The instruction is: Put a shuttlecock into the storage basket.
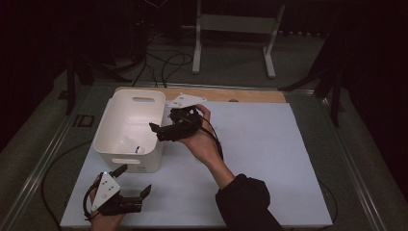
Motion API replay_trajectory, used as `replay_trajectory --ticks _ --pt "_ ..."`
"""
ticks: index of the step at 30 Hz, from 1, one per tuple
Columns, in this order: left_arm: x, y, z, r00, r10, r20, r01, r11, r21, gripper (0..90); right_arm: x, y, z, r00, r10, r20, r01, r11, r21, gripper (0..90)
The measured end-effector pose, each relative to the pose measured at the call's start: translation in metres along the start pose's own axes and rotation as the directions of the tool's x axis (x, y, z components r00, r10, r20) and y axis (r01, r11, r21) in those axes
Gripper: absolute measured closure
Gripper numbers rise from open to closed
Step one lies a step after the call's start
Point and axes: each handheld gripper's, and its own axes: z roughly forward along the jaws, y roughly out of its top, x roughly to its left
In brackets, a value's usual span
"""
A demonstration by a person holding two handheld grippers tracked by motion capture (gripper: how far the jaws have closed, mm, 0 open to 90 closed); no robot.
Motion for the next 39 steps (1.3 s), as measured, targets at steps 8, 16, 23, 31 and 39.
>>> replay_trajectory --ticks 8,16,23,31,39 --pt "0.0 0.0 0.0 1.0 0.0 0.0 0.0 1.0 0.0 0.4 -0.005 -0.003 -0.004 0.9999 0.001 0.015 -0.001 1.0 0.01 10.2" --pt "0.0 0.0 0.0 1.0 0.002 0.0 -0.002 1.0 0.002 0.4 -0.01 -0.007 -0.009 0.9996 -0.005 0.028 0.005 1.0 0.026 9.2" --pt "0.0 0.0 0.0 1.0 0.003 0.0 -0.003 1.0 0.004 0.4 -0.012 -0.011 -0.011 0.9993 -0.009 0.037 0.007 0.999 0.034 8.8" --pt "0.0 0.0 0.001 1.0 0.005 -0.002 -0.005 1.0 0.003 0.4 -0.014 -0.015 -0.013 0.999 -0.009 0.043 0.007 0.999 0.04 8.8" --pt "0.0 0.0 0.001 1.0 0.002 -0.001 -0.002 1.0 0.002 0.4 -0.018 -0.02 -0.017 0.9986 0.006 0.053 -0.008 0.999 0.038 8.7"
